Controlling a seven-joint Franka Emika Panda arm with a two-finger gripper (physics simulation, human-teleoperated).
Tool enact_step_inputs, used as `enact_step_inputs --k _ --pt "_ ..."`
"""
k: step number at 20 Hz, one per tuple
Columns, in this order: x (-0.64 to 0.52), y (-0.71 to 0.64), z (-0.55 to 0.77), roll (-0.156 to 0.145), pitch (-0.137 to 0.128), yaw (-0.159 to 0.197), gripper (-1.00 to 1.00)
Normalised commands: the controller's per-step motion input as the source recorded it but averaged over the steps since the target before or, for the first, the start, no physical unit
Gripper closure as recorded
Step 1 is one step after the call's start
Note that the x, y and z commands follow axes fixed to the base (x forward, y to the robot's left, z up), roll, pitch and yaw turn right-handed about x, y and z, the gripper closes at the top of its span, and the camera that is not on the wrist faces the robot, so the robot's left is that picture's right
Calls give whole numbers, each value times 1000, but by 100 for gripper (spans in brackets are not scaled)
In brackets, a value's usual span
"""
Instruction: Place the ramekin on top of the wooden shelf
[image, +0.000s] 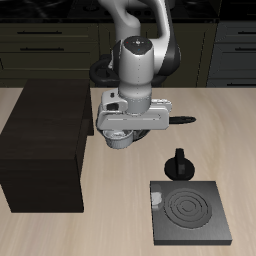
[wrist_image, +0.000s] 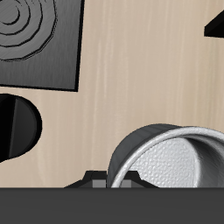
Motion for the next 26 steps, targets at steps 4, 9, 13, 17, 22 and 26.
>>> enact_step_inputs --k 4,9,13,17,22,26 --pt "-99 -25 407 -2 -32 7 100" --pt "-161 45 500 10 -41 35 100" --pt "-174 36 497 12 -48 29 100" --pt "-236 21 753 19 -69 20 100" --pt "-233 -2 556 12 -71 -9 100" --pt "-96 53 170 13 -15 28 100"
